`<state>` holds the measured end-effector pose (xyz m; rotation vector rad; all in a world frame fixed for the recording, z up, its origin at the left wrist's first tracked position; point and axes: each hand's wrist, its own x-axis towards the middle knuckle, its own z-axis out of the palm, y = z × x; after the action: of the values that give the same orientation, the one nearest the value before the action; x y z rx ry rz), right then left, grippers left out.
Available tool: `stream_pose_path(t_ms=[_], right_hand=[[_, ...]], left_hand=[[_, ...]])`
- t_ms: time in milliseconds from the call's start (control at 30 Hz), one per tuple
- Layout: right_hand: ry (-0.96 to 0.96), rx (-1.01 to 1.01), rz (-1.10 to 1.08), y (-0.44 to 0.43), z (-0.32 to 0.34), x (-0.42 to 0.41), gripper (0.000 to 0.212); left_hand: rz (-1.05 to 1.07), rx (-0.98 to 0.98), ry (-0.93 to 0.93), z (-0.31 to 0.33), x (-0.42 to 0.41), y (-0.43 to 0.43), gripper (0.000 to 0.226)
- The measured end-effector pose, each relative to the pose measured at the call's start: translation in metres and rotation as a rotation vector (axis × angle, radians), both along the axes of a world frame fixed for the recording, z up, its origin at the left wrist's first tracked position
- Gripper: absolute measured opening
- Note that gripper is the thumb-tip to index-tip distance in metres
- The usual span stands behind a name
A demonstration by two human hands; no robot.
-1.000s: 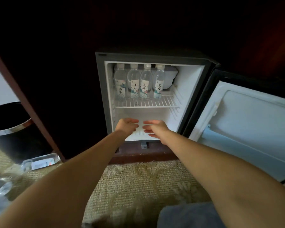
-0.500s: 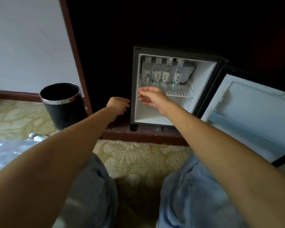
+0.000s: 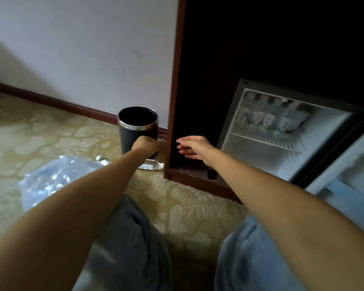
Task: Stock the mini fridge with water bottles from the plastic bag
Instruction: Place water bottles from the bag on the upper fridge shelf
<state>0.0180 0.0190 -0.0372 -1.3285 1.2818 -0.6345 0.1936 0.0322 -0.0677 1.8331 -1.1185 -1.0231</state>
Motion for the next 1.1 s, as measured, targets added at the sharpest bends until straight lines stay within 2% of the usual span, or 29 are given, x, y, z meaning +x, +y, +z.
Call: stream_pose_path(t_ms=[200, 367, 467, 600, 667, 767, 833, 967, 1100], right_hand=[[0.161, 0.076, 0.038, -0.011, -0.029, 0.013, 0.025], [-0.029, 0.135, -0.006, -0.02, -0.023, 0.066, 0.023], [-0.096, 0.15, 0.063, -0.016, -0.02, 0.091, 0.027], [-0.11, 0.162, -0.046, -0.02, -0.029, 0.1, 0.027], [-0.053, 0.171, -0.082, -0.025, -0.041, 0.099, 0.027], [0.134, 0.182, -0.104, -0.028, -0.061, 0.097, 0.023], [0.232, 0.158, -0.082, -0.03, -0.073, 0.099, 0.024], [0.23, 0.136, -0.027, -0.041, -0.095, 0.104, 0.024], [0.263, 0.172, -0.077, -0.059, -0.127, 0.099, 0.023]], left_hand=[[0.096, 0.035, -0.135, -0.021, 0.029, 0.008, 0.019], [0.125, 0.064, -0.275, -0.024, 0.034, 0.012, 0.023], [0.144, 0.08, -0.314, -0.016, 0.035, 0.006, 0.025], [0.202, 0.052, -0.331, -0.011, 0.03, -0.002, 0.024], [0.162, 0.06, -0.348, -0.023, 0.031, 0.001, 0.026], [0.033, 0.114, -0.451, -0.044, 0.042, 0.002, 0.037], [0.057, 0.103, -0.456, -0.054, 0.053, -0.001, 0.039], [0.078, 0.172, -0.43, -0.075, 0.075, -0.005, 0.04], [0.146, 0.23, -0.355, -0.096, 0.082, -0.025, 0.039]])
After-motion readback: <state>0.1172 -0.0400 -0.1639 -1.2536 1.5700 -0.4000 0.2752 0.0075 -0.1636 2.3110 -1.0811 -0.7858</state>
